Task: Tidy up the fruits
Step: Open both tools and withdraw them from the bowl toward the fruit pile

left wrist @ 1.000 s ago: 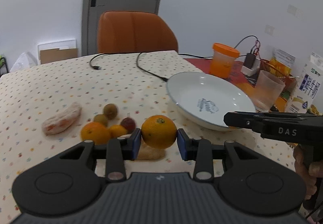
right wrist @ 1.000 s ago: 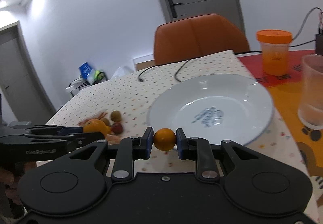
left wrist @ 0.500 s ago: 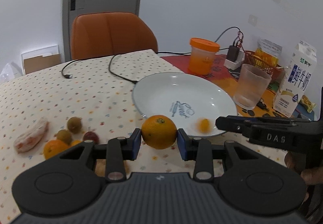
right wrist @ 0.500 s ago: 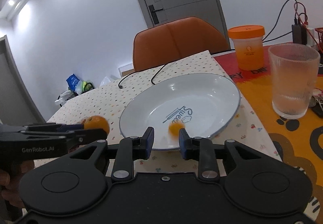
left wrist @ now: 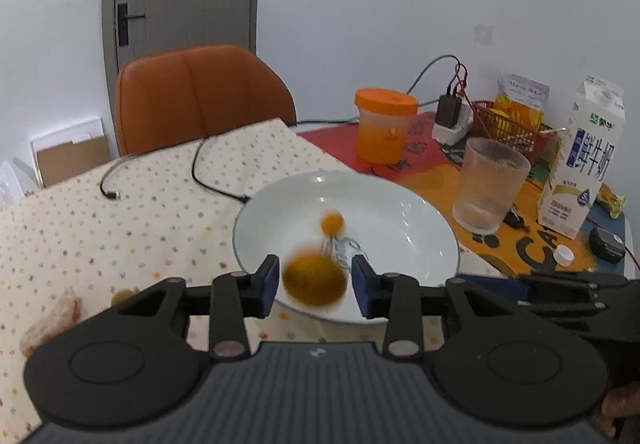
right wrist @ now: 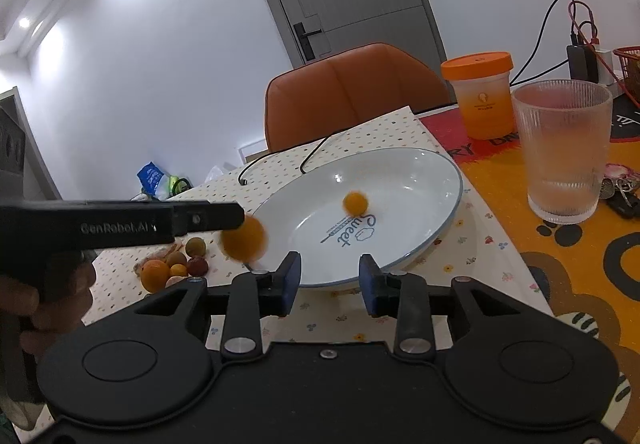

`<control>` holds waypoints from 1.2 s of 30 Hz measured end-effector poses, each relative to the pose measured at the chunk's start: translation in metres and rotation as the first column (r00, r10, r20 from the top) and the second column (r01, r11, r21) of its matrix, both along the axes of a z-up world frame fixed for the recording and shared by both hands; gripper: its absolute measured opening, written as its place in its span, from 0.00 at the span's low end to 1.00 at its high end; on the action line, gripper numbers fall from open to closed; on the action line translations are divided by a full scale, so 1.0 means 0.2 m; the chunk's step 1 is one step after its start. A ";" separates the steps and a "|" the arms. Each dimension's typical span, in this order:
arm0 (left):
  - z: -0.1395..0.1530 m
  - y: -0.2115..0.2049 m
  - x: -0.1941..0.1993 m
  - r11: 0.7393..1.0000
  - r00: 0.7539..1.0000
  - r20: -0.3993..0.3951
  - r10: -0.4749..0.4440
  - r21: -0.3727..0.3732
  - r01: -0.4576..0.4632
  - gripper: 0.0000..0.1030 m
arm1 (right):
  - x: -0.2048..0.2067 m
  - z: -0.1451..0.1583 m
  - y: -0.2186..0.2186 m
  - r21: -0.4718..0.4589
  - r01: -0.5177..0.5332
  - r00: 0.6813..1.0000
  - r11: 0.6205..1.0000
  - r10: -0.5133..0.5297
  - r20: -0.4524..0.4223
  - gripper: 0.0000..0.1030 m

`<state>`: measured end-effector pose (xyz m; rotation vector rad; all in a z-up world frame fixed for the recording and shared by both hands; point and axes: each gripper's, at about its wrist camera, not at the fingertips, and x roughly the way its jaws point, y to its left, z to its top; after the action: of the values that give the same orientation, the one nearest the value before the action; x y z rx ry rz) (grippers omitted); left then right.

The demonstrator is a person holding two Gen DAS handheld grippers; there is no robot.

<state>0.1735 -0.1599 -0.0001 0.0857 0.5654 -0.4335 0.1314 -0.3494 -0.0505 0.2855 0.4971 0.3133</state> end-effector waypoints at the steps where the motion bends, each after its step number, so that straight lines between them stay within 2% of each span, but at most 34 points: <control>1: 0.01 0.00 0.00 1.000 1.000 0.006 0.001 0.001 -0.001 0.40 | 0.00 0.00 0.00 0.001 0.003 1.000 1.000 -0.003 0.000 0.34; 6: 0.00 0.04 -0.01 1.000 1.000 0.000 0.015 0.013 -0.015 0.51 | 0.01 -0.01 0.03 0.009 -0.003 1.000 1.000 0.003 0.006 0.38; 8: -0.01 0.06 -0.03 0.999 1.000 0.003 0.013 0.031 -0.013 0.55 | 0.01 -0.01 0.05 0.005 -0.012 1.000 1.000 0.012 0.008 0.42; 10: -0.01 0.09 -0.03 0.999 1.000 0.011 0.019 0.049 -0.019 0.63 | 0.01 -0.01 0.08 -0.003 -0.017 1.000 1.000 0.017 0.013 0.46; 13: -0.01 0.16 -0.02 0.996 0.997 0.010 0.078 0.046 -0.078 0.71 | 0.02 0.00 0.11 -0.008 -0.021 1.000 1.000 0.021 0.018 0.54; 15: -0.01 0.20 -0.02 0.993 0.994 0.004 0.111 0.037 -0.111 0.73 | 0.01 0.00 0.13 -0.013 -0.016 1.000 1.000 0.016 0.025 0.61; 17: -0.01 0.24 -0.02 0.990 0.990 0.001 0.139 0.035 -0.139 0.74 | 0.01 0.00 0.14 -0.004 -0.005 0.999 1.000 0.005 0.034 0.75; 23: -0.03 0.36 -0.06 0.977 0.977 -0.002 0.212 0.021 -0.212 0.77 | 0.01 0.02 0.19 -0.008 0.036 0.998 0.999 -0.035 0.047 0.93; 29: -0.05 0.50 -0.12 0.951 0.951 -0.008 0.310 0.006 -0.310 0.80 | 0.01 0.03 0.27 -0.031 0.031 0.997 0.999 -0.029 0.073 1.00; 36: -0.10 0.63 -0.17 0.927 0.926 -0.047 0.376 -0.002 -0.376 0.80 | 0.02 0.04 0.38 -0.062 -0.020 0.996 0.998 0.026 0.085 1.00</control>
<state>0.1387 -0.0330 -0.0192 -0.0444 0.6094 -0.0636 0.1349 -0.2735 -0.0430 0.2058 0.4246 0.3309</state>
